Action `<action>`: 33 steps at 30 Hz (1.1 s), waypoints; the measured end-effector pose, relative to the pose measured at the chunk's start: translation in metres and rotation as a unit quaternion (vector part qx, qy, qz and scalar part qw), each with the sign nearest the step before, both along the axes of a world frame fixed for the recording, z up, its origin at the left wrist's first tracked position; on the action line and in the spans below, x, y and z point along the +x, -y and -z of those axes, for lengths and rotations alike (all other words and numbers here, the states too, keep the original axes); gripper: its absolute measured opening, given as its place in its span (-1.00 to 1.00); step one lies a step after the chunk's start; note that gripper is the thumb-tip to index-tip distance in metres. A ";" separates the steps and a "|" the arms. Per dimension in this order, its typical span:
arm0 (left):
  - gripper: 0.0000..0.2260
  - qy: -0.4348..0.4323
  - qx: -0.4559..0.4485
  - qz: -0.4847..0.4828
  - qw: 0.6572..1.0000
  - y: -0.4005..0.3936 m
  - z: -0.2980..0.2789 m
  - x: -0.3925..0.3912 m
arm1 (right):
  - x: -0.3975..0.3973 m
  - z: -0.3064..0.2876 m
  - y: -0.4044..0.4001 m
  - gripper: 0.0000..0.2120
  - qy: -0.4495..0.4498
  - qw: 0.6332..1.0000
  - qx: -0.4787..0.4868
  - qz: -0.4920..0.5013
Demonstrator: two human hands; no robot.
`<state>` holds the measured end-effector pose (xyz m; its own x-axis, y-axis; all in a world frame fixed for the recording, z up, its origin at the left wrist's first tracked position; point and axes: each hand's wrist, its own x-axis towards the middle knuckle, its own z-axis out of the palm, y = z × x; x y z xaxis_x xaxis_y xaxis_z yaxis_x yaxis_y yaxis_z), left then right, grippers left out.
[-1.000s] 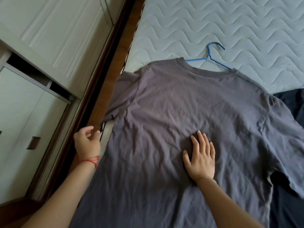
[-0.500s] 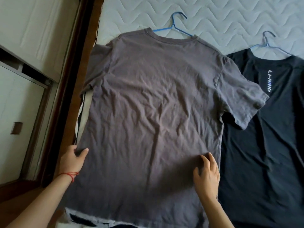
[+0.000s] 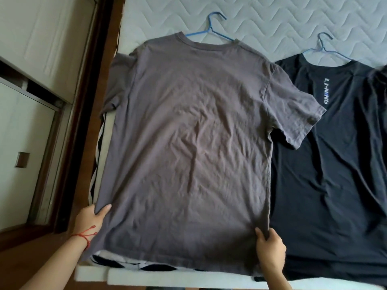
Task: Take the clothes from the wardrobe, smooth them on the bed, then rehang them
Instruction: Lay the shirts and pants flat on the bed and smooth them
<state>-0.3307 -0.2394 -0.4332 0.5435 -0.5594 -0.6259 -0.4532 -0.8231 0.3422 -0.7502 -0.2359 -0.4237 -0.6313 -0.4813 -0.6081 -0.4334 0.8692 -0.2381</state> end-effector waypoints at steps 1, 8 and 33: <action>-0.73 0.003 -0.001 -0.008 1.000 -0.006 -0.002 0.001 | -0.005 -0.001 -0.001 -0.73 -0.016 1.000 -0.007 0.008; -0.77 -0.031 0.054 -0.025 0.998 -0.045 0.001 -0.007 | -0.030 0.000 -0.013 -0.68 -0.014 0.998 0.031 0.046; -0.52 0.162 -0.169 0.389 0.891 0.127 0.023 -0.128 | 0.036 0.052 0.199 -0.40 -0.124 0.868 -0.196 -0.439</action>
